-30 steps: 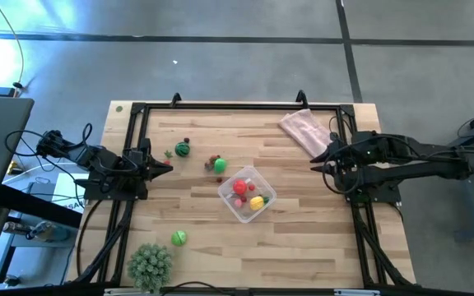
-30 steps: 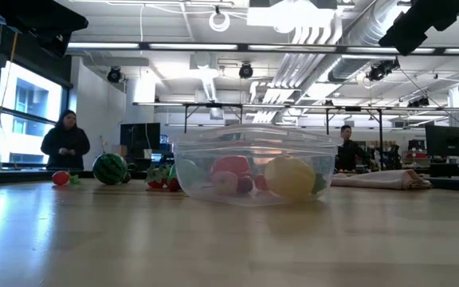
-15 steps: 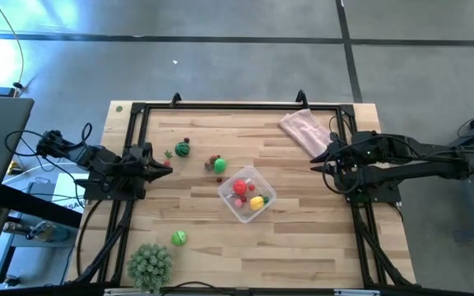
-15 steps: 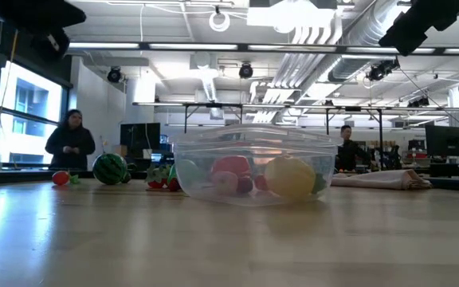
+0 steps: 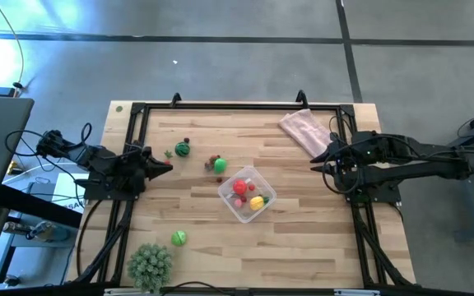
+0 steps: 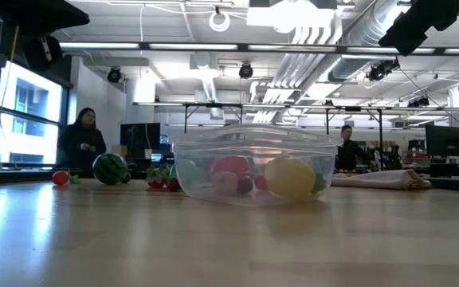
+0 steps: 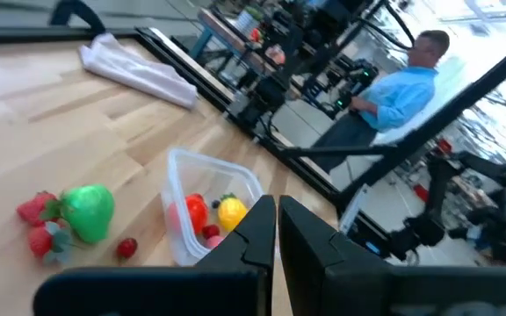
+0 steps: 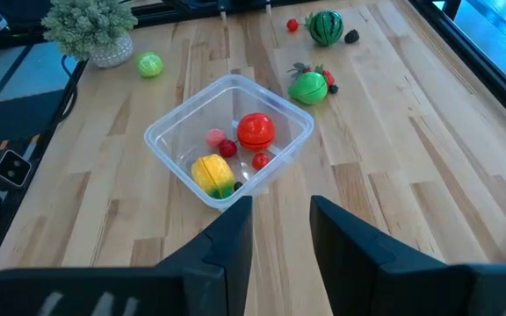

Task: Pick and placing Produce into tupperware
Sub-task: Put the green watermelon into the transparent container

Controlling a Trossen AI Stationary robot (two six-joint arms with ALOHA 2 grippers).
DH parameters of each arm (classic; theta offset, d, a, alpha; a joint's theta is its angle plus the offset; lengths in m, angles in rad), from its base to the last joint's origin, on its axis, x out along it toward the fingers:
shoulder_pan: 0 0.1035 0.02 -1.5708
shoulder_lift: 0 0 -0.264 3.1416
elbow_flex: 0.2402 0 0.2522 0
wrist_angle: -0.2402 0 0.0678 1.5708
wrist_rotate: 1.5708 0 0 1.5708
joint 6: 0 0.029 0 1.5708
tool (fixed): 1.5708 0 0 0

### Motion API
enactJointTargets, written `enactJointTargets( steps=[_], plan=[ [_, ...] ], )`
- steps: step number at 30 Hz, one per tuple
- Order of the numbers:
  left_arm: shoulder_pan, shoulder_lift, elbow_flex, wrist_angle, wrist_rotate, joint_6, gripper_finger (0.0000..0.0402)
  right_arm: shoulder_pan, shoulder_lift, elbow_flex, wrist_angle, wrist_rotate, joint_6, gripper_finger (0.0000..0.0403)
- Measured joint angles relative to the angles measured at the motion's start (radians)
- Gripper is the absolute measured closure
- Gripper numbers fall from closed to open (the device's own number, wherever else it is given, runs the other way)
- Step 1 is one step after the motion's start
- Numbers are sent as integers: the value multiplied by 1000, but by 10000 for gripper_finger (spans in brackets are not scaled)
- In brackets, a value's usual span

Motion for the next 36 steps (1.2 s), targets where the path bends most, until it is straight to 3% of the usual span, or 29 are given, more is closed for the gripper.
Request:
enactJointTargets(
  steps=[10,19,25,31,36],
  plan=[
    [1,9,0,-68,-160,-25,394,0,0,0,0,0,0,297],
    [1,52,14,-143,-172,-59,394,0,0,0,0,0,0,297],
    [2,161,133,-233,-162,7,394,0,0,0,0,0,0,297],
    [110,353,304,-418,-66,26,394,0,0,0,0,0,1,297],
    [298,540,441,-547,166,128,394,0,0,0,0,0,2,297]
  ],
)
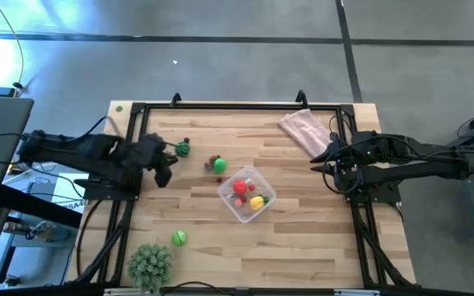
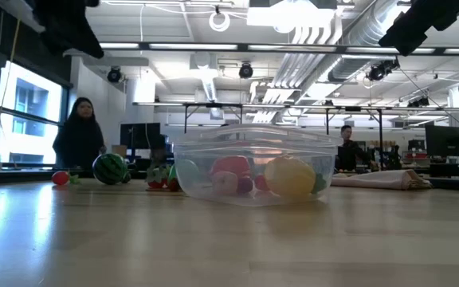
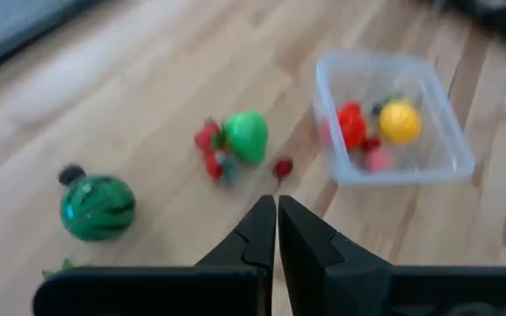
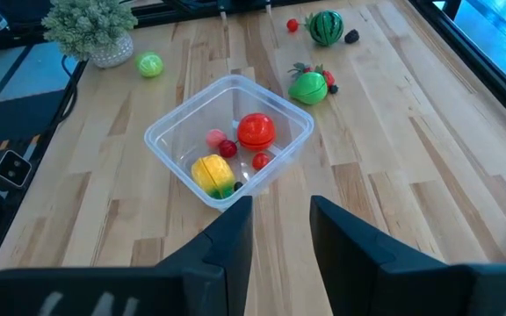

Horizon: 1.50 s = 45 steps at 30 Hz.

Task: Pick and placing Produce into tupperware
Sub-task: Put the green watermelon into the transparent container

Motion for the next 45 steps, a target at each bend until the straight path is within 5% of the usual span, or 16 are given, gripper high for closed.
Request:
enactJointTargets(
  steps=[10,22,45],
  plan=[
    [416,301,189,-191,390,163,394,0,0,0,0,0,0,297],
    [785,540,208,-257,543,80,394,0,0,0,0,0,-2,297],
    [839,679,208,-214,583,65,382,0,0,0,0,0,-1,297]
  ],
)
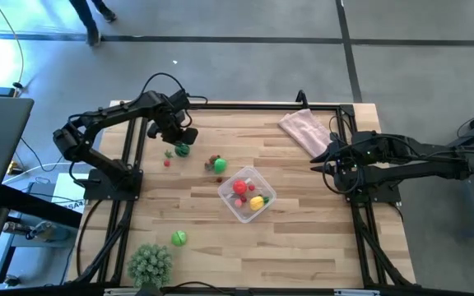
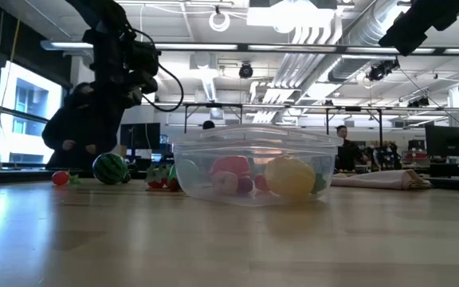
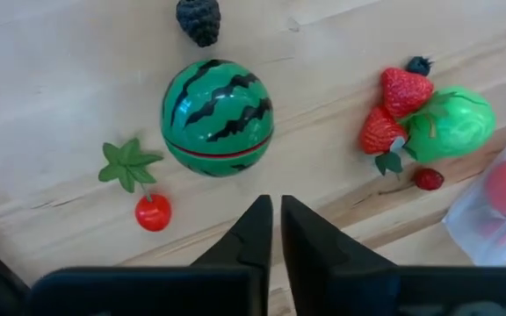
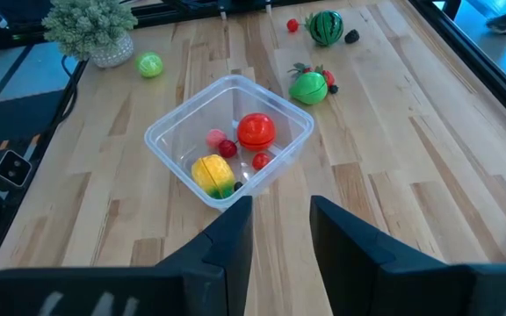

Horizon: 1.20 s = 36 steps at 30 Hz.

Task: Pick and placing Produce into tupperware
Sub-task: Put the green watermelon into the transparent container

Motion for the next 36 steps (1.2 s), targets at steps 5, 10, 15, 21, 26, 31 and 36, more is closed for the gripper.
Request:
enactJointTargets(
  steps=[5,10,15,21,26,31,36],
  plan=[
    [0,0,0,-1,-13,-39,314,0,0,0,0,0,-1,297],
    [0,0,-7,8,-39,-50,222,0,0,0,0,0,-1,297],
    [0,0,-67,30,-39,-72,137,0,0,0,0,0,-1,297],
    [0,0,-120,114,-30,-76,47,0,0,0,0,0,-1,297],
    [0,0,-140,167,-51,-93,8,0,0,0,0,0,-1,297],
    [0,0,-154,210,-73,-98,23,0,0,0,0,0,0,297],
    [2,0,-171,218,-120,-98,14,0,0,0,0,0,0,297]
  ],
)
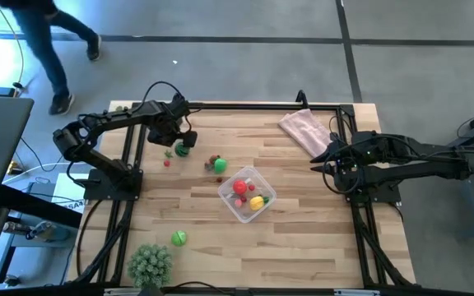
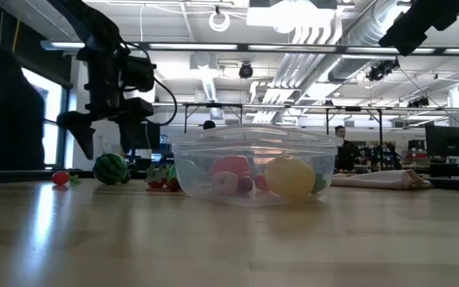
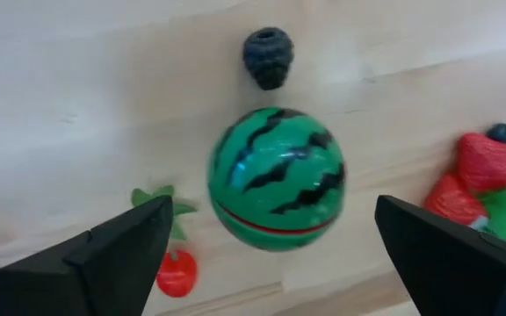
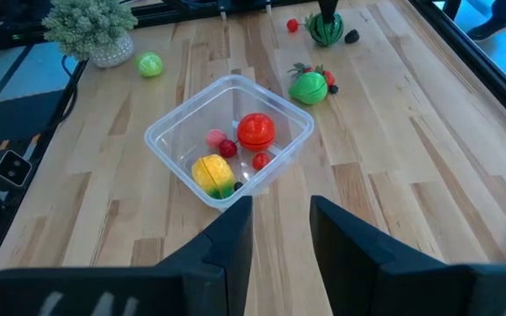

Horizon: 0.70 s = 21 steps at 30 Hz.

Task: Pick and placing Produce into tupperware
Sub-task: Put the green watermelon into the transparent container

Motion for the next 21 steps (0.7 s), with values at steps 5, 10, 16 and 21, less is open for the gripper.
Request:
enactJointTargets(
  steps=[5,10,16,21],
  plan=[
    [0,0,-34,28,-16,0,3,0,0,0,0,0,0,297],
    [0,0,-61,78,-14,-7,6,0,0,0,0,0,0,297],
    [-23,0,-65,111,-26,-8,6,0,0,0,0,0,0,297],
    [-62,0,-65,135,-68,-8,7,0,0,0,0,0,0,297]
  ],
)
